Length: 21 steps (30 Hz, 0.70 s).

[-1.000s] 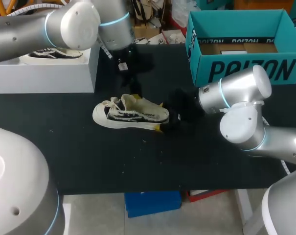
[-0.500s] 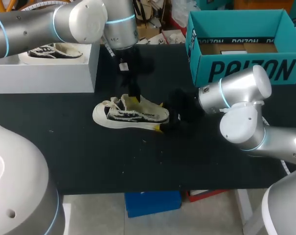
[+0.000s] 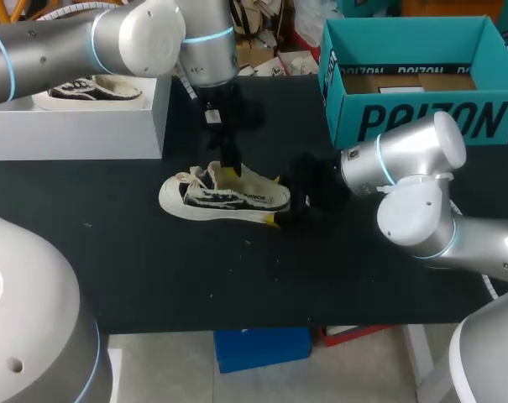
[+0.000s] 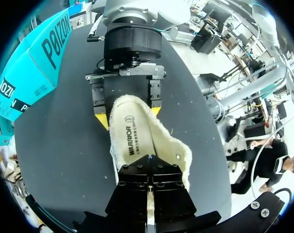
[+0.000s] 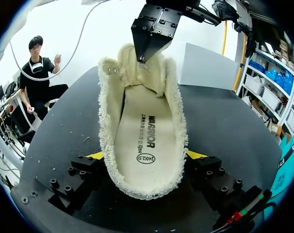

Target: Take the shoe out of the shoebox, open the shoe tongue, remove and reinsert the insole, then place the shoe into the shoebox

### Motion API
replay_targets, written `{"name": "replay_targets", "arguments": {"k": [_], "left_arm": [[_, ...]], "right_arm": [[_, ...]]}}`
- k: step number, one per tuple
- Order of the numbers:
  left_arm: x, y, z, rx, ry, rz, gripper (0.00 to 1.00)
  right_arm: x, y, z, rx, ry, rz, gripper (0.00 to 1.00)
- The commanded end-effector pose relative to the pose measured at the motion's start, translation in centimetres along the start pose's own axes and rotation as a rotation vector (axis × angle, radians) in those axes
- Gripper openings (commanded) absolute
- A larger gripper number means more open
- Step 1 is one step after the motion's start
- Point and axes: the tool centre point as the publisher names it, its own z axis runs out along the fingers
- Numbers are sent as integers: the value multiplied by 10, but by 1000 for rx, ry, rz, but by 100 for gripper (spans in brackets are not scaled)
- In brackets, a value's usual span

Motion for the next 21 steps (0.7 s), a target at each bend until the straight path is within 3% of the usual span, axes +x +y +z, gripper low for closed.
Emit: {"name": "replay_targets", "arguments": {"k": [1, 15, 21], "left_arm": [[13, 3, 12, -23, -32, -14, 0], [28, 12, 35, -47, -15, -28, 0], [26, 12, 47, -20, -1, -33, 0]], "right_arm": [[0, -1, 3, 4, -2, 2, 0], [0, -1, 3, 4, -2, 2, 0], [0, -1, 3, 4, -2, 2, 0]]}}
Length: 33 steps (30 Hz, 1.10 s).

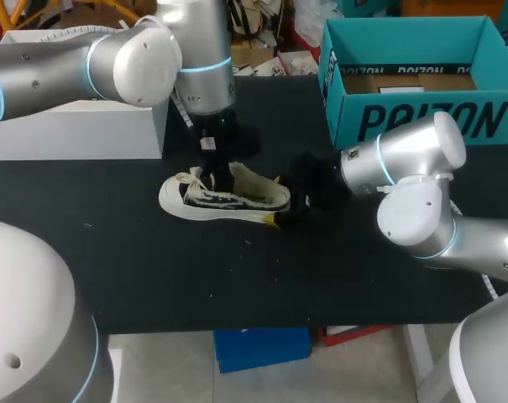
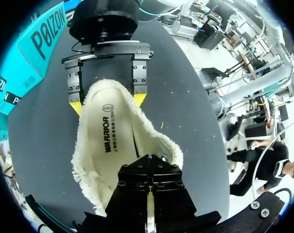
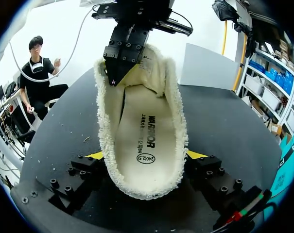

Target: Take the shoe out of the shoebox, open the shoe tongue, remove and reinsert the insole, then place the shoe into the shoebox

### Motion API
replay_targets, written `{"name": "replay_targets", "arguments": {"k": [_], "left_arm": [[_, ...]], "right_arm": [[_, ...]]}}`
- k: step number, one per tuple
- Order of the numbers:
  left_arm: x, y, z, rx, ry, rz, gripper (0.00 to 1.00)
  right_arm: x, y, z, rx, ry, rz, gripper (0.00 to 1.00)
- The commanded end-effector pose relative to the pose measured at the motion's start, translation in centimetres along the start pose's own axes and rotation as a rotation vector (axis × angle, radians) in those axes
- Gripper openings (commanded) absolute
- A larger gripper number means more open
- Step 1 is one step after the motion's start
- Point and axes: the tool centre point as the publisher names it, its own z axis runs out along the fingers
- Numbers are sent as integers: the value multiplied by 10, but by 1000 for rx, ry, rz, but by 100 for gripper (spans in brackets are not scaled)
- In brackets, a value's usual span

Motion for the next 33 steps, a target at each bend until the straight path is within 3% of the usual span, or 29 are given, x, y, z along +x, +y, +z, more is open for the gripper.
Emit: {"name": "replay_targets", "arguments": {"k": [1, 33], "left_arm": [[-3, 0, 11, 19, -1, 0, 0], [-19, -16, 47, 56, -74, -35, 0]], "right_arm": [[0, -1, 3, 4, -2, 2, 0], [0, -1, 3, 4, -2, 2, 0]]}}
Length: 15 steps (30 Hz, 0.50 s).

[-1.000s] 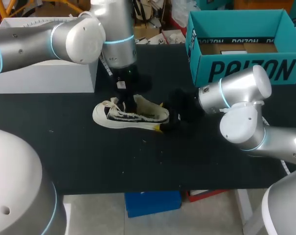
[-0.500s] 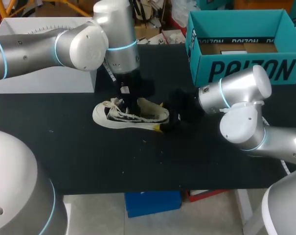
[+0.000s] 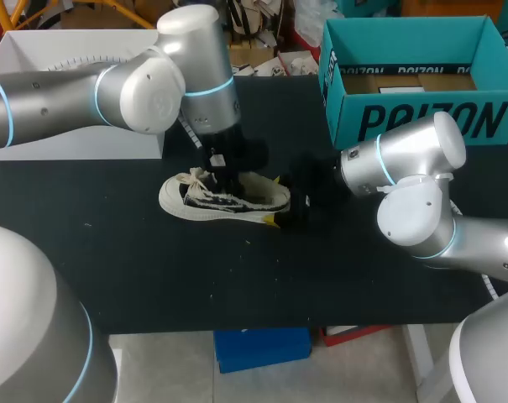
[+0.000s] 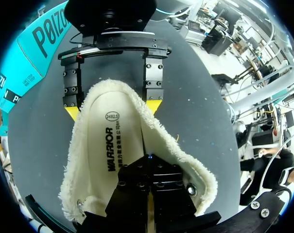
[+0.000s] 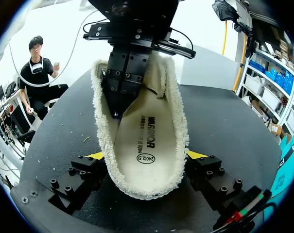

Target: Take the shoe out of the shoebox, open the shoe tongue, remove and reinsert the insole, then place the shoe into the shoebox

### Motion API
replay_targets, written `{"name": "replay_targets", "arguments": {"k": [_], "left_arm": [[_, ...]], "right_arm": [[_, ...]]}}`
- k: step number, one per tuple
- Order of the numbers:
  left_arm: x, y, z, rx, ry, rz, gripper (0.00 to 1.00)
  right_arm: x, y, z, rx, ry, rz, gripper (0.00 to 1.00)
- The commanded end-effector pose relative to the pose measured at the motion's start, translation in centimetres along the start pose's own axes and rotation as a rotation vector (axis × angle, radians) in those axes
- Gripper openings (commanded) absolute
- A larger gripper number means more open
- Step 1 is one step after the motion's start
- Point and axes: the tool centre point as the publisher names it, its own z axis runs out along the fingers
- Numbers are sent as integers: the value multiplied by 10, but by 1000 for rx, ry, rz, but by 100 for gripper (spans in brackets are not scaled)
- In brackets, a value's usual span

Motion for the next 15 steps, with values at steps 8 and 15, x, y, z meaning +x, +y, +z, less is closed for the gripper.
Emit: {"name": "replay_targets", "arguments": {"k": [8, 15], "left_arm": [[0, -1, 14, 1, -103, 9, 35], [2, 2, 16, -20, -174, 6, 24]], "right_arm": [[-1, 0, 3, 3, -2, 2, 0], [-1, 0, 3, 3, -2, 2, 0]]}}
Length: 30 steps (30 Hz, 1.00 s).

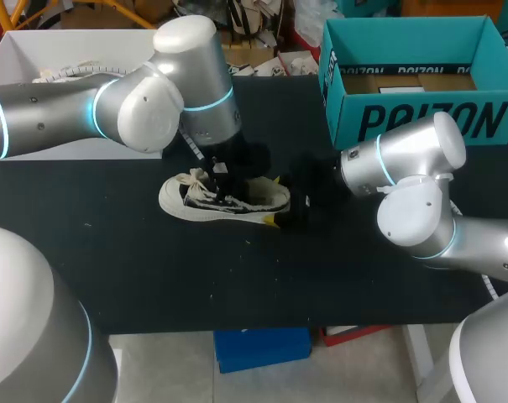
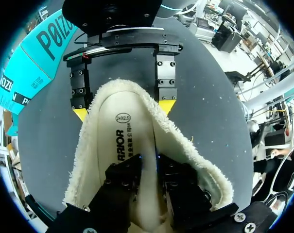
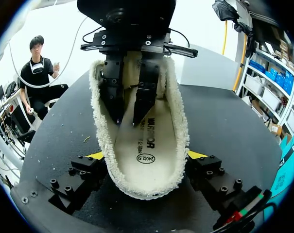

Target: Take the shoe out of the shoebox, open the shoe tongue, remove and reinsert the insole, then place the shoe into the shoebox

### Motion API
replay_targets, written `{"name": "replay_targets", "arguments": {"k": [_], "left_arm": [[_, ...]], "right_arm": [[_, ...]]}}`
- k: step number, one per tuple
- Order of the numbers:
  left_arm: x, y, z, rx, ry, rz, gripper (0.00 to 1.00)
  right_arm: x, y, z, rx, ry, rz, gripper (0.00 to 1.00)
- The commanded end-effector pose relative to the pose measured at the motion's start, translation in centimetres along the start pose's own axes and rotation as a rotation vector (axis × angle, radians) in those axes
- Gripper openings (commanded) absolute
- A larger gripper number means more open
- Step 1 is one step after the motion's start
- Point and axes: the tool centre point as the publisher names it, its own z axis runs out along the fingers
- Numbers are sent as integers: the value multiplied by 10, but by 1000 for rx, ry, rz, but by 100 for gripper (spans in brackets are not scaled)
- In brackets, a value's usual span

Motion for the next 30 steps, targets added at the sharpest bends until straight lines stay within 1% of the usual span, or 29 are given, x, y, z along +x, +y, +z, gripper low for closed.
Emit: {"name": "replay_targets", "arguments": {"k": [1, 5, 7, 9, 11, 14, 17, 22, 26, 30], "left_arm": [[14, 3, 9, -12, -53, -6, 24], [15, 4, 13, -51, -119, -25, 23], [17, 4, 16, -93, -172, -34, 24], [19, 5, 19, -132, -231, -41, 30], [21, 6, 24, -173, -295, -38, 32], [22, 10, 34, -222, -386, -38, 30], [20, 16, 43, -244, -454, -37, 29], [11, 23, 51, -246, -565, -47, 28], [6, 25, 51, -230, -658, -34, 25], [-2, 28, 54, -209, -721, -20, 22]], "right_arm": [[-1, 0, 2, 3, -2, 2, 0], [-1, 0, 2, 3, -2, 2, 0], [-1, 0, 2, 3, -2, 2, 0], [-1, 0, 2, 3, -2, 2, 0], [-1, 0, 2, 3, -2, 2, 0], [-1, 0, 2, 3, -2, 2, 0], [-1, 0, 2, 3, -2, 2, 0], [-1, 0, 2, 3, -2, 2, 0], [-1, 0, 2, 3, -2, 2, 0], [-1, 0, 2, 3, -2, 2, 0]]}}
